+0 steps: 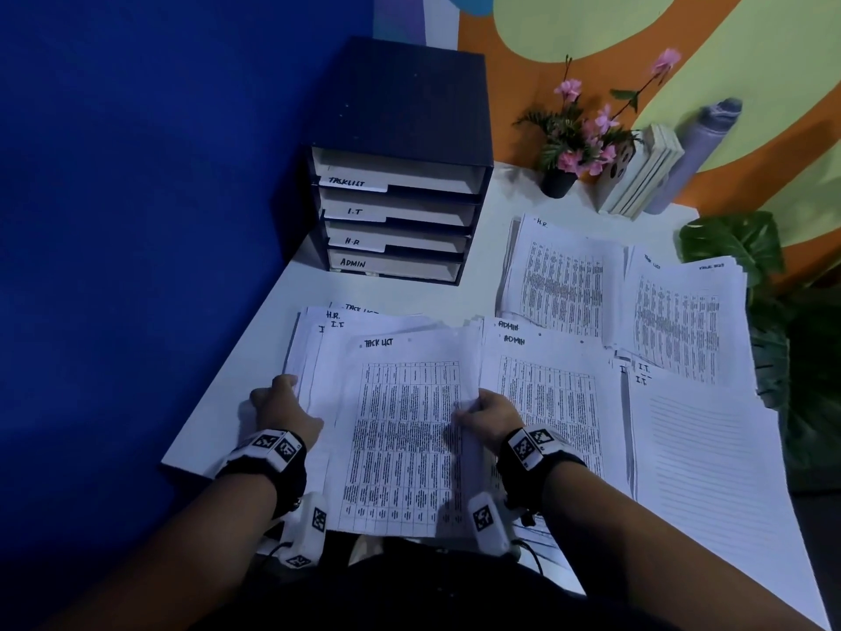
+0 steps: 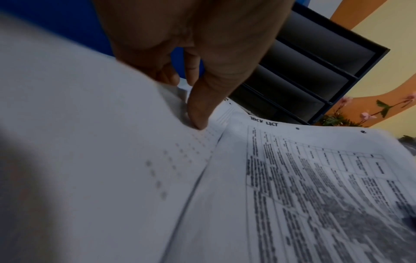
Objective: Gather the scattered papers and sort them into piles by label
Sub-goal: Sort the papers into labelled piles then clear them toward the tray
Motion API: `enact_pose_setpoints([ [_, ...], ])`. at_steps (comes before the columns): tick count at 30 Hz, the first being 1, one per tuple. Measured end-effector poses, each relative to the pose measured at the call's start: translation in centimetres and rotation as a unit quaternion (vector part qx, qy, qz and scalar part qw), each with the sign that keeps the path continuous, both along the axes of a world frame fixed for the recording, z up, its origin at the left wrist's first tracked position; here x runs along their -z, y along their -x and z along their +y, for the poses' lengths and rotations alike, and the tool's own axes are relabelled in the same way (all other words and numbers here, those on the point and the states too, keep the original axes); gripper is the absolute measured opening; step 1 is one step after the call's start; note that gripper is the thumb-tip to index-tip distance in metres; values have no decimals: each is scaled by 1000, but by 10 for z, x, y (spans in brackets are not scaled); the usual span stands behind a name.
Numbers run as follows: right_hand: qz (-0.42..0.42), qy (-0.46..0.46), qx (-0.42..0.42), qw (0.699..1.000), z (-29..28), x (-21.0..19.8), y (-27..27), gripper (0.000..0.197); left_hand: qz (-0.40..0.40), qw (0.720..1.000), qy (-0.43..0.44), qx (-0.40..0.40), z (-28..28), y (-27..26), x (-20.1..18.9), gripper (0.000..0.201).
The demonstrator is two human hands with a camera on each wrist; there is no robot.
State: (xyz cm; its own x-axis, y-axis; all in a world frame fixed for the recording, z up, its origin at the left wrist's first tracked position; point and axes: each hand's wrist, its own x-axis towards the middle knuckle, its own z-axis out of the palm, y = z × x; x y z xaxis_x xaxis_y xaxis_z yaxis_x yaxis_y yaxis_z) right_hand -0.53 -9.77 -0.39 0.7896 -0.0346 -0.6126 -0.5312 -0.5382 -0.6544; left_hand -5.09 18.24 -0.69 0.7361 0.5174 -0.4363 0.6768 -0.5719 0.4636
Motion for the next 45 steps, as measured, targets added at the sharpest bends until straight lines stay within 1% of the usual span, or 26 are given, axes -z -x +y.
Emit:
enact_pose_setpoints([
  [2,0,-6,-2,1000,2,0,1,20,-15,1000,16,13,-2,-2,-3,60],
  [3,-10,-3,-9,1000,2,-1,1,16,-17,999,16,29,-3,-3,-6,46],
  [5,-36,-5,-4,999,2,-8,-1,17,-30,998,4,51,-6,-8,-15,16],
  [6,-48,-7,7,999,0,-11,-2,18,-48,997,-5,52,-8,-12,-21,12],
  [8,-84,4,44,995,-6,-19,-7,17,-95,995,-1,44,-13,-18,-38,12],
  [10,-126,5,91,988,-17,-26,-14,17,-148,988,21,31,-19,-26,-55,20],
  [11,-142,-5,107,984,-23,-30,-18,17,-171,984,28,30,-22,-31,-62,23],
  [13,-152,-57,126,979,-35,-37,-25,19,-198,979,38,36,-31,-40,-72,20],
  [14,-146,-103,139,974,-40,-42,-29,25,-199,978,42,39,-37,-44,-75,17],
  [15,-136,-157,154,966,-45,-47,-33,35,-196,979,45,42,-44,-48,-76,15],
  [17,-118,-239,168,949,-58,-62,-36,55,-179,981,53,48,-60,-55,-77,17],
  [18,-109,-254,164,947,-66,-70,-37,63,-169,983,52,51,-69,-57,-77,20],
  [19,-100,-246,150,952,-75,-74,-37,70,-160,985,50,50,-77,-59,-77,22],
  [21,-81,-183,100,975,-95,-82,-34,80,-151,987,49,34,-93,-60,-75,24],
  [22,-76,-151,74,983,-103,-84,-31,80,-150,987,50,20,-101,-61,-75,24],
  [23,-76,-127,54,988,-111,-85,-27,76,-153,987,52,7,-107,-61,-74,24],
  [26,-94,-61,53,992,-131,-78,-18,50,-166,984,62,-14,-127,-61,-72,24],
  [29,-166,46,113,979,-159,-63,-23,17,-170,983,65,-10,-146,-64,-71,24],
  [30,-196,92,123,968,-172,-61,-28,16,-171,983,64,-7,-152,-64,-71,24],
  [32,-222,150,126,955,-199,-66,-41,25,-174,983,61,0,-164,-65,-72,22],
  [34,-208,160,92,960,-229,-73,-57,49,-175,983,61,13,-175,-64,-72,20],
  [35,-192,176,71,963,-242,-78,-63,55,-177,982,62,19,-179,-63,-71,20],
  [36,-185,201,60,960,-256,-81,-70,57,-178,982,65,22,-184,-63,-71,20],
  [40,-216,308,97,922,-300,-85,-93,36,-179,979,91,26,-196,-59,-68,19],
  [42,-189,336,96,918,-316,-84,-100,33,-180,978,102,30,-201,-57,-67,19],
  [45,-137,347,99,923,-332,-79,-107,34,-180,977,107,27,-206,-57,-65,21],
])
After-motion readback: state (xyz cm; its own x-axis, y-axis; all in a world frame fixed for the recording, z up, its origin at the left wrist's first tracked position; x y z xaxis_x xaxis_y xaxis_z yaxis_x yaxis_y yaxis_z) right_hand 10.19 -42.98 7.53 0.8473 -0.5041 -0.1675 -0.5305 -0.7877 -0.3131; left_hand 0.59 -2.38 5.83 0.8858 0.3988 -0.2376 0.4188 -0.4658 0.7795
